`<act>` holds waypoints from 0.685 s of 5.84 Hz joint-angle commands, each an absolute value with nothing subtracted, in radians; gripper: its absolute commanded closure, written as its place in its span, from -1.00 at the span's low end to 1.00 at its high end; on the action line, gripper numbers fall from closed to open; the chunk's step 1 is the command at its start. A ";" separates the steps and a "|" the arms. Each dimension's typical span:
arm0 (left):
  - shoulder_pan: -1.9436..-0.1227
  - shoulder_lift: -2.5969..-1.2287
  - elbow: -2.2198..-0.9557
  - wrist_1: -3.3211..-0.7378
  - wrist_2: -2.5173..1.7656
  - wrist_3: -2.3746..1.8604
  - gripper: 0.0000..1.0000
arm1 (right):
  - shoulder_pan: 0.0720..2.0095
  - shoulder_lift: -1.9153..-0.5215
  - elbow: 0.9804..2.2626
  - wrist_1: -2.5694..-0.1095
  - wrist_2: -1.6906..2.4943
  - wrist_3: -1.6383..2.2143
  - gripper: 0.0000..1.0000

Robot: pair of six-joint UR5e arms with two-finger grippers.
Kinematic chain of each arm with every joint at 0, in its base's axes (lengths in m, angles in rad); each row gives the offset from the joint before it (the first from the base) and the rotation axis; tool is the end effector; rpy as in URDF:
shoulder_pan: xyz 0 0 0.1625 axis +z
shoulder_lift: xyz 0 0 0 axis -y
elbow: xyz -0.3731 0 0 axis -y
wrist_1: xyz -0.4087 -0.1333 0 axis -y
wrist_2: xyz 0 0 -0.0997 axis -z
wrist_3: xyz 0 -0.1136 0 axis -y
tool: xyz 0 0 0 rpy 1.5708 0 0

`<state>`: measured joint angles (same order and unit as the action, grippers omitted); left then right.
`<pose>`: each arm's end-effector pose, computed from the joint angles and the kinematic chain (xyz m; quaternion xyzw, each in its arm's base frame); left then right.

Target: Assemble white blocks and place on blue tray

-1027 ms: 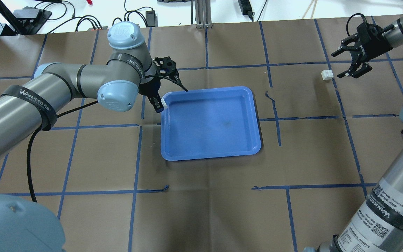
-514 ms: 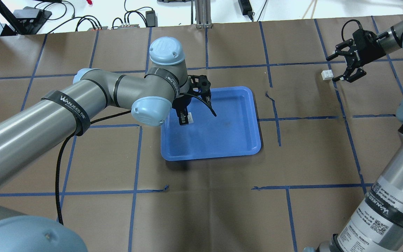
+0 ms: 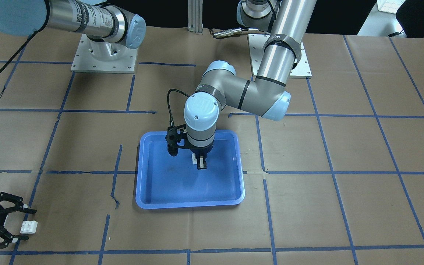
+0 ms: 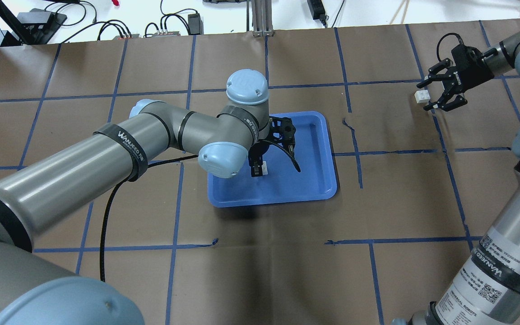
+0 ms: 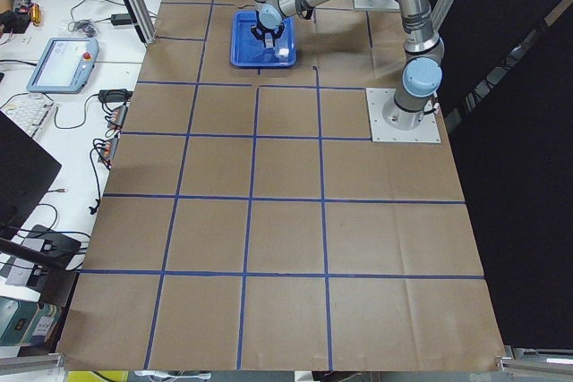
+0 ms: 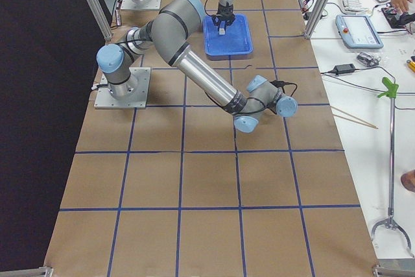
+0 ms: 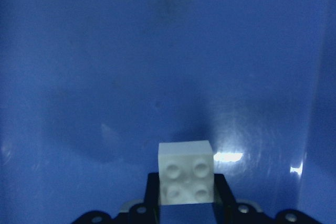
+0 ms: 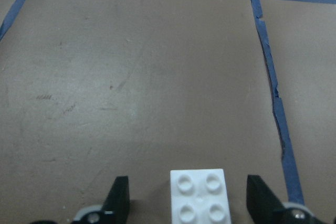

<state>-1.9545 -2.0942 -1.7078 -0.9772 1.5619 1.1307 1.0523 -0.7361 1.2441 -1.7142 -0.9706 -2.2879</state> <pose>-0.3496 -0.5072 0.1149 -0.6864 -0.7265 -0.0295 0.0163 -0.1721 -0.7000 0.0911 -0.6929 0.6366 -0.2578 0.2193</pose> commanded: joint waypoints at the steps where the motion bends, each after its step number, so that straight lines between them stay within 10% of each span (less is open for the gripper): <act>1: -1.965 -2.097 -1.707 -0.936 1.569 1.127 0.78 | 1.052 -0.738 1.246 -1.726 -0.971 -2.304 0.05; 3: -1.965 -2.106 -1.715 -0.914 1.568 1.127 0.39 | 1.052 -0.742 1.243 -1.738 -0.974 -2.304 0.49; 4: -1.965 -2.108 -1.713 -0.914 1.568 1.126 -0.57 | 1.052 -0.747 1.239 -1.736 -0.973 -2.303 0.56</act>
